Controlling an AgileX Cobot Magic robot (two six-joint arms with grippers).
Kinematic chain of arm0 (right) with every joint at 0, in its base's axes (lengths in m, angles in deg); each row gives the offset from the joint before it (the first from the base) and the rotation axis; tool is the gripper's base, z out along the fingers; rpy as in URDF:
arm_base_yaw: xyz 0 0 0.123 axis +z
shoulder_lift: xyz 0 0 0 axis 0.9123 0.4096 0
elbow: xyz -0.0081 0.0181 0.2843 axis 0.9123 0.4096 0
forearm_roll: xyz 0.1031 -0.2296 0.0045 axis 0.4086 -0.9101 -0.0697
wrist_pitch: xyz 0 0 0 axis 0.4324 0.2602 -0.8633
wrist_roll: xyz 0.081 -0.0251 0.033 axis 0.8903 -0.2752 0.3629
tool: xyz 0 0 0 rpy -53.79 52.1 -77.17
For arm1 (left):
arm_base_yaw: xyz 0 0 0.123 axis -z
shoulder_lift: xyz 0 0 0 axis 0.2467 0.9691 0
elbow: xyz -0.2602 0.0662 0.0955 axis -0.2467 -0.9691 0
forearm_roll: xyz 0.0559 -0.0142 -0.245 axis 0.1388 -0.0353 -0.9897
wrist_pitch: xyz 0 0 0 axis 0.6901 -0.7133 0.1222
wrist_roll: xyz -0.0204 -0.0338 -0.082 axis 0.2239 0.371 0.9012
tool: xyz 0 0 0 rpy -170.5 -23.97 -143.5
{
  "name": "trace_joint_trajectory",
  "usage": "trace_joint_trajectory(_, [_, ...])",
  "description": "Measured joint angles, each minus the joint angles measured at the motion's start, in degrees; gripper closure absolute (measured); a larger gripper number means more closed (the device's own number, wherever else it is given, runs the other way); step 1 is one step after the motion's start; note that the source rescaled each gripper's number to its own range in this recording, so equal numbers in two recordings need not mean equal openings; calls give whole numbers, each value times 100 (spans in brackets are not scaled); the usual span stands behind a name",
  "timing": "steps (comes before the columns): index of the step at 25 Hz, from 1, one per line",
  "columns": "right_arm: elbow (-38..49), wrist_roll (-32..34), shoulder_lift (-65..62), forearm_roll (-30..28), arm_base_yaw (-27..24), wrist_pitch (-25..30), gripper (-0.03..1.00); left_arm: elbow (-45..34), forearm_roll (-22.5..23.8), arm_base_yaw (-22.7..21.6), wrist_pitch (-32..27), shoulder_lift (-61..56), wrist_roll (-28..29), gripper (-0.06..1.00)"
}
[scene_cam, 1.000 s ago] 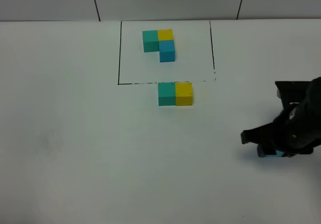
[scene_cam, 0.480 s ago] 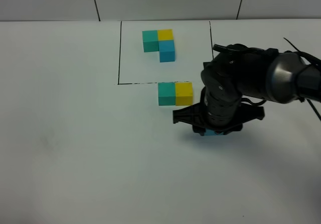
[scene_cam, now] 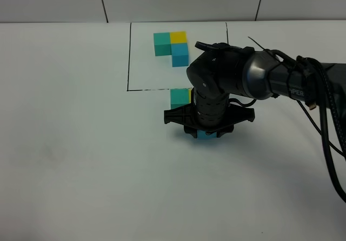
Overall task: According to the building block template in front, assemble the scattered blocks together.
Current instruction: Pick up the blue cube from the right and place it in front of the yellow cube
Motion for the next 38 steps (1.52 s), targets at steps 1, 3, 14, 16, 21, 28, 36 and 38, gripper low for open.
trace_joint_trajectory(1, [-38, 0, 48, 6, 0, 8, 96, 0, 0, 0, 0, 0, 0, 12])
trace_joint_trajectory(3, [-127, 0, 131, 6, 0, 23, 96, 0, 0, 0, 0, 0, 0, 12])
trace_joint_trajectory(14, [-682, -154, 630, -2, 0, 169, 96, 0, 0, 0, 0, 0, 0, 12])
trace_joint_trajectory(16, [-707, -154, 660, -2, 0, 174, 96, 0, 0, 0, 0, 0, 0, 12])
trace_joint_trajectory(21, [-740, -154, 725, -13, 0, 187, 96, 0, 0, 0, 0, 0, 0, 12])
trace_joint_trajectory(28, [-745, -166, 748, -25, -7, 187, 96, 0, 0, 0, 0, -5, 0, 12])
trace_joint_trajectory(36, [-763, -171, 763, -19, -57, 180, 96, 0, 0, 0, 0, -5, 0, 12])
trace_joint_trajectory(38, [-768, -171, 771, -20, -57, 180, 96, 0, 0, 0, 0, -5, 0, 12])
